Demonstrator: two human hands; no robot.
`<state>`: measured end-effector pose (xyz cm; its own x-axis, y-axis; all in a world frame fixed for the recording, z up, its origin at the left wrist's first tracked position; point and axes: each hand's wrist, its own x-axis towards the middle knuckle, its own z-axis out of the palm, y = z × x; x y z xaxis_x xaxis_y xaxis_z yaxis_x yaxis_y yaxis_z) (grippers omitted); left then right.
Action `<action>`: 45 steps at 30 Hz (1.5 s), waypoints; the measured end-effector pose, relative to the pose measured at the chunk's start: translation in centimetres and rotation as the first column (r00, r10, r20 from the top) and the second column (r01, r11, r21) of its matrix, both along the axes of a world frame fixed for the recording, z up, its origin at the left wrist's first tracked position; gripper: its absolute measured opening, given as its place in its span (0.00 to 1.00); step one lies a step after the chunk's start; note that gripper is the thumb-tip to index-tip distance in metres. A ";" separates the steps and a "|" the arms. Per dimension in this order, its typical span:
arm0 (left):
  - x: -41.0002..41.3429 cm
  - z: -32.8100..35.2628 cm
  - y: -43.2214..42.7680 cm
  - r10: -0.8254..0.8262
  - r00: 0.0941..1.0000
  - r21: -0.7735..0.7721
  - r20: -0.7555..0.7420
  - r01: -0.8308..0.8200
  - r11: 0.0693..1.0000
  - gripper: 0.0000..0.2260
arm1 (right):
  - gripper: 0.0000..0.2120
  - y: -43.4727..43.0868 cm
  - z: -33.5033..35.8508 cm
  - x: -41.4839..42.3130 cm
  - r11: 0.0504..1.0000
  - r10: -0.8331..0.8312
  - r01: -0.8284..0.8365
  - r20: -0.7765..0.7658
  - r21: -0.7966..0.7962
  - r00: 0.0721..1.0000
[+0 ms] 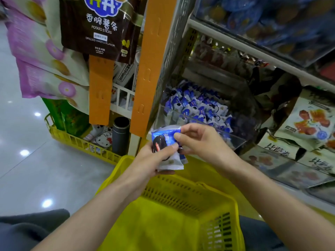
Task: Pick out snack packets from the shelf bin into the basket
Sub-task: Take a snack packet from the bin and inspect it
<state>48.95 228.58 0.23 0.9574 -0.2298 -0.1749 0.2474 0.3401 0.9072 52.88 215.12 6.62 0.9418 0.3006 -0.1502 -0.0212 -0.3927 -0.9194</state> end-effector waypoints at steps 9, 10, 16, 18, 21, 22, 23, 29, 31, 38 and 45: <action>0.0 0.9 1.3 -0.128 0.988 0.187 0.081 0.111 0.976 0.20 | 0.07 -1.9 1.2 1.3 0.931 0.238 -0.230 -0.008 -0.282 0.971; 0.0 1.0 1.4 -0.129 0.987 0.189 0.091 0.111 0.976 0.20 | 0.07 -2.0 1.2 1.4 0.941 0.228 -0.225 -0.019 -0.253 0.974; 0.3 0.4 1.7 0.103 0.994 -0.030 0.039 -0.102 0.994 0.16 | 0.13 -2.4 1.3 1.2 0.961 -0.105 0.137 -0.140 0.240 0.985; 0.4 0.0 1.5 0.168 0.986 -0.073 -0.002 -0.168 0.983 0.15 | 0.18 -2.1 0.9 0.6 0.945 -0.097 0.156 -0.212 0.286 0.973; 0.4 -0.5 1.0 0.231 0.972 -0.116 -0.036 -0.234 0.965 0.21 | 0.20 -1.6 0.5 -0.6 0.984 -0.049 0.081 -0.200 0.158 0.979; 0.4 -0.6 1.0 0.257 0.965 -0.126 -0.044 -0.261 0.957 0.22 | 0.20 -1.4 0.5 -0.8 0.997 -0.016 0.030 -0.179 0.073 0.984; 0.4 -0.7 1.0 0.284 0.958 -0.128 -0.044 -0.287 0.949 0.23 | 0.19 -1.2 0.5 -1.0 1.000 0.026 -0.028 -0.156 -0.010 0.987; 0.8 -0.7 1.4 0.393 0.918 -0.020 0.049 -0.392 0.920 0.23 | 0.09 -0.2 -0.2 -1.2 0.981 0.099 -0.103 -0.037 -0.165 0.994; 0.8 -0.4 1.6 0.366 0.930 -0.054 0.044 -0.363 0.930 0.26 | 0.07 0.1 -0.2 -0.9 0.993 0.034 -0.036 -0.020 -0.112 0.999; 1.3 -0.3 2.4 0.296 0.955 -0.136 0.021 -0.291 0.947 0.29 | 0.13 1.9 -0.9 0.2 0.997 -0.030 0.033 0.042 -0.068 0.999; 2.1 0.6 3.9 0.332 0.941 -0.289 0.060 -0.302 0.908 0.30 | 0.06 1.3 1.3 5.5 0.998 -0.042 0.050 0.212 -0.032 0.976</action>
